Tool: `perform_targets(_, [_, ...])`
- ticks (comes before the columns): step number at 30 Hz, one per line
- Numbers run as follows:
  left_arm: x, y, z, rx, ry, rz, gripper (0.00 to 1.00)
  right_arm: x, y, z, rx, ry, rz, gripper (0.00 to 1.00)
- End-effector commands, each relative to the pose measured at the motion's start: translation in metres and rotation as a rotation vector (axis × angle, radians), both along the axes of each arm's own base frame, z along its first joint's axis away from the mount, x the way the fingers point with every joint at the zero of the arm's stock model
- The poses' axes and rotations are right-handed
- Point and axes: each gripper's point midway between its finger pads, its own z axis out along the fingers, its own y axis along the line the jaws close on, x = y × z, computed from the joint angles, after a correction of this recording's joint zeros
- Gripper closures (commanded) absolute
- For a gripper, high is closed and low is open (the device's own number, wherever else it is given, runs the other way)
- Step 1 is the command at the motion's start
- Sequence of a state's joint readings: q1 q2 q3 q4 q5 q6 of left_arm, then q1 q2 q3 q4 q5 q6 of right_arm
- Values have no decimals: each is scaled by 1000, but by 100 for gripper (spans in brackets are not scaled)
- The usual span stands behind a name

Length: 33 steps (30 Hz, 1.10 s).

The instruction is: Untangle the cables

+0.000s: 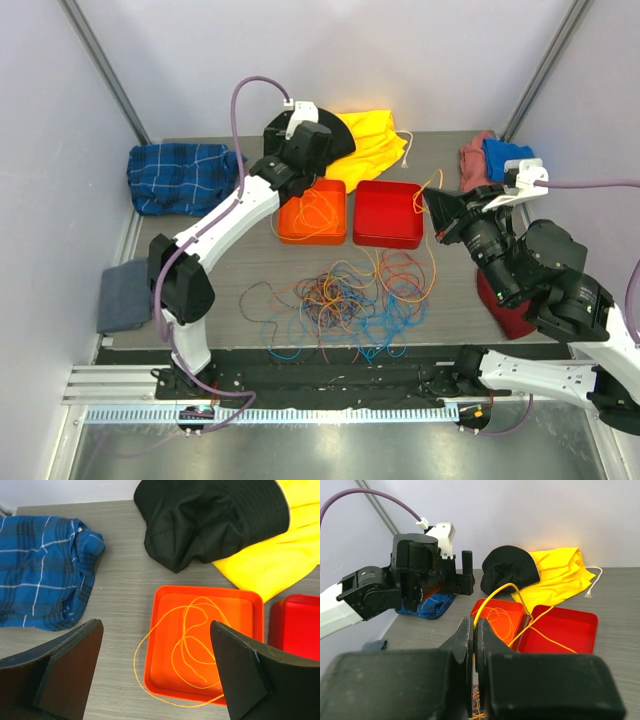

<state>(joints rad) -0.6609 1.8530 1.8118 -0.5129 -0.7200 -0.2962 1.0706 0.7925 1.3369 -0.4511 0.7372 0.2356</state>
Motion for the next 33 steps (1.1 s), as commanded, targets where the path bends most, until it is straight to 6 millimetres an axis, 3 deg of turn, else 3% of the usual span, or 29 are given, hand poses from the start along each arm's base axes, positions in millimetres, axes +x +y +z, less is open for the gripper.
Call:
perform_targets(1, [-2, 18, 40, -74, -77, 63, 6, 1, 8, 7, 52, -9, 17, 99])
perform_targets(4, [-14, 28, 57, -107, -105, 89, 6, 1, 12, 4, 46, -2, 28, 99])
perform_targets(5, [-25, 34, 76, -151, -137, 84, 7, 2, 14, 2, 45, -1, 29, 99])
perform_targets(6, [-32, 37, 63, -161, -113, 87, 7, 3, 17, -2, 40, 7, 33, 99])
perform_targets(8, [-51, 41, 68, -233, -125, 61, 9, 3, 21, -4, 38, 11, 44, 99])
perform_targets(9, [-59, 41, 44, -251, -80, 60, 10, 4, 24, -8, 34, 15, 47, 99])
perform_targets(12, [-78, 36, 9, -316, 3, 27, 16, 6, 32, -15, 30, 23, 58, 99])
perform_targets(13, [-86, 37, -25, -317, 67, 47, 17, 7, 34, -18, 23, 28, 61, 99])
perform_targets(15, [-96, 36, -54, -338, 133, 58, 21, 8, 39, -21, 26, 31, 72, 99])
perform_targets(16, [-105, 40, -78, -355, 172, 87, 23, 7, 40, -21, 30, 34, 78, 99])
perform_targets(20, [-122, 26, -98, -497, 201, 45, 33, 8, 48, -29, 27, 52, 94, 99])
perform_targets(23, [-142, 14, -96, -559, 197, -36, 33, 9, 57, -34, 8, 66, 113, 99])
perform_targets(26, [-159, -13, -70, -663, 141, -205, 27, 11, 74, -20, -14, 60, 160, 99])
perform_targets(27, [-159, -24, -62, -716, 100, -267, 24, 13, 84, -3, -3, 47, 180, 99])
perform_targets(29, [-172, -48, -49, -759, 99, -398, 18, 12, 98, 11, -3, 40, 229, 99])
perform_targets(30, [-174, -58, -41, -743, 77, -458, 17, 10, 99, 30, 29, 18, 245, 99])
perform_targets(31, [-184, -78, -29, -746, 48, -548, 17, 11, 112, 31, 26, 24, 276, 99])
perform_targets(32, [-187, -89, -27, -728, 30, -588, 16, 9, 113, 47, 52, 7, 289, 99])
perform_targets(33, [-203, -105, -27, -676, 8, -668, 16, 8, 116, 53, 68, 7, 302, 99])
